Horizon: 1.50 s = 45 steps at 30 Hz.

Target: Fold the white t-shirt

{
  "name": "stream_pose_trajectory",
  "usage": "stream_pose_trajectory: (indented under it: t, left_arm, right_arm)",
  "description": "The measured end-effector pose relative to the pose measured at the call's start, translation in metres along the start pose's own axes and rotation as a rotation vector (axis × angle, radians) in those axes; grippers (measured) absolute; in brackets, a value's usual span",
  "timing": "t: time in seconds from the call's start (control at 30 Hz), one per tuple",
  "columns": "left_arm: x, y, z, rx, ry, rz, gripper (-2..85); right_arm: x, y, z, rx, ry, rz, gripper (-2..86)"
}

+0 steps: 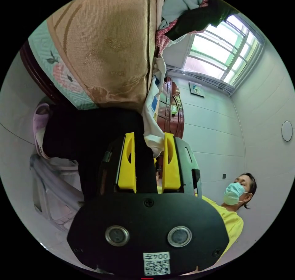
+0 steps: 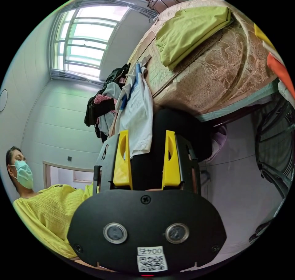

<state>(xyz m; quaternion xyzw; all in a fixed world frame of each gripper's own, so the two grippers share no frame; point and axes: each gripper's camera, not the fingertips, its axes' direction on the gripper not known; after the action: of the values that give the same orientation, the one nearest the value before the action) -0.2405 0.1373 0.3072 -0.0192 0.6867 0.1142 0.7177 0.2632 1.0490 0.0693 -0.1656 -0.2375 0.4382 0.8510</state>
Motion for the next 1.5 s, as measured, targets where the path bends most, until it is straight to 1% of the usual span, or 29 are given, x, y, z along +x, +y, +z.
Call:
stream_pose_trajectory:
  t: [0.2, 0.33, 0.4, 0.5, 0.57, 0.63, 0.7, 0.8, 0.9, 1.0, 1.13, 1.23, 1.33, 1.4, 1.47, 1.5]
  left_arm:
    - [0.007, -0.015, -0.009, 0.022, 0.081, 0.018, 11.3]
    - [0.01, -0.02, -0.008, 0.007, 0.039, 0.023, 8.5]
    - [0.016, -0.019, -0.011, 0.027, 0.001, 0.047, 5.2]
    - [0.023, -0.017, -0.016, 0.043, -0.03, 0.073, 3.7]
    - [0.029, -0.016, -0.018, 0.05, -0.039, 0.084, 3.2]
    - [0.034, -0.014, -0.019, 0.055, -0.043, 0.093, 3.0]
    - [0.04, -0.01, -0.018, 0.059, -0.017, 0.11, 2.8]
    - [0.05, -0.006, -0.012, 0.047, 0.016, 0.174, 2.8]
    - [0.057, -0.003, -0.003, 0.011, -0.01, 0.233, 2.9]
    - [0.067, 0.003, 0.008, -0.024, -0.041, 0.292, 3.3]
    - [0.076, 0.008, 0.017, -0.033, -0.081, 0.335, 4.1]
    - [0.075, 0.007, 0.02, -0.037, -0.049, 0.344, 6.5]
    - [0.065, 0.006, 0.016, 0.0, 0.075, 0.315, 8.8]
    - [0.056, 0.005, 0.012, 0.052, 0.16, 0.28, 9.4]
    - [0.052, 0.005, 0.014, 0.065, 0.18, 0.253, 9.8]
    - [0.051, 0.004, 0.017, 0.056, 0.166, 0.24, 10.0]
  right_arm:
    - [0.002, -0.001, 0.002, 0.007, -0.014, -0.003, 16.4]
    - [0.001, -0.002, 0.01, -0.005, -0.026, -0.027, 17.1]
    - [-0.002, -0.002, 0.012, -0.003, -0.03, -0.029, 17.4]
    - [-0.017, -0.003, 0.016, -0.014, 0.026, -0.063, 17.3]
    - [-0.04, -0.002, 0.023, -0.037, 0.109, -0.134, 16.8]
    - [-0.053, -0.001, 0.029, -0.053, 0.147, -0.162, 16.6]
    - [-0.061, -0.002, 0.033, -0.044, 0.136, -0.164, 15.3]
    - [-0.074, -0.008, 0.038, -0.034, 0.08, -0.194, 10.2]
    - [-0.08, -0.019, 0.051, -0.066, 0.115, -0.184, 10.7]
    - [-0.077, -0.029, 0.06, -0.08, 0.081, -0.127, 11.4]
    - [-0.086, -0.04, 0.068, -0.101, 0.097, -0.113, 11.3]
    - [-0.099, -0.048, 0.076, -0.126, 0.145, -0.133, 11.6]
    - [-0.118, -0.054, 0.086, -0.147, 0.22, -0.175, 12.1]
    - [-0.13, -0.057, 0.092, -0.158, 0.293, -0.206, 11.1]
    - [-0.145, -0.059, 0.102, -0.161, 0.451, -0.25, 7.1]
    - [-0.149, -0.06, 0.104, -0.163, 0.488, -0.263, 6.2]
